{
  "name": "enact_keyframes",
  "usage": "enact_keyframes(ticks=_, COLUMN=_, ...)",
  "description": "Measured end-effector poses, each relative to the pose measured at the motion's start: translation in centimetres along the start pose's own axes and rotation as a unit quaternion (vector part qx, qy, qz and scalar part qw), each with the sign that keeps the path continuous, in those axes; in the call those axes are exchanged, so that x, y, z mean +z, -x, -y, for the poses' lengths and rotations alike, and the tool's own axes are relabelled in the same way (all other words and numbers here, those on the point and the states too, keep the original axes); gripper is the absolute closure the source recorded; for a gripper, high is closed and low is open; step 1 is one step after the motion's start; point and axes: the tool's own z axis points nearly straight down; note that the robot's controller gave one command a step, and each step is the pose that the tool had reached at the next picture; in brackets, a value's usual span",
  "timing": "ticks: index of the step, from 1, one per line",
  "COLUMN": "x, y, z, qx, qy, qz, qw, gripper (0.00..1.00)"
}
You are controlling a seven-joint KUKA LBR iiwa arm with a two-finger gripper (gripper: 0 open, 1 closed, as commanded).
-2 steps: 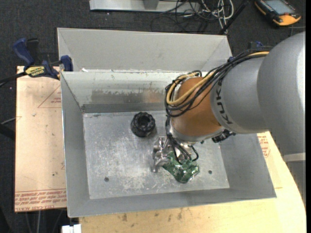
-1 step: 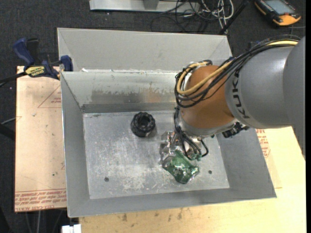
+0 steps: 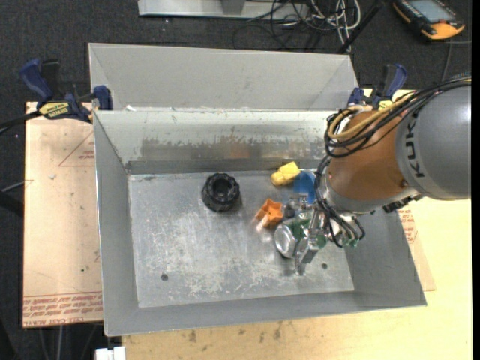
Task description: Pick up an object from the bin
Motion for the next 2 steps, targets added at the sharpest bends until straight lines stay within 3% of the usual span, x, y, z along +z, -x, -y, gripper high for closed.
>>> enact_keyframes(ticks=1, x=-0.38, y=0.26, z=-0.08, qx=0.0, qy=0.0, qz=0.0037, qw=1.0, gripper=1.0)
enact_keyframes(ticks=2, x=-0.38, y=0.27, z=-0.08, qx=0.0, qy=0.0, qz=0.004, qw=1.0, gripper=1.0)
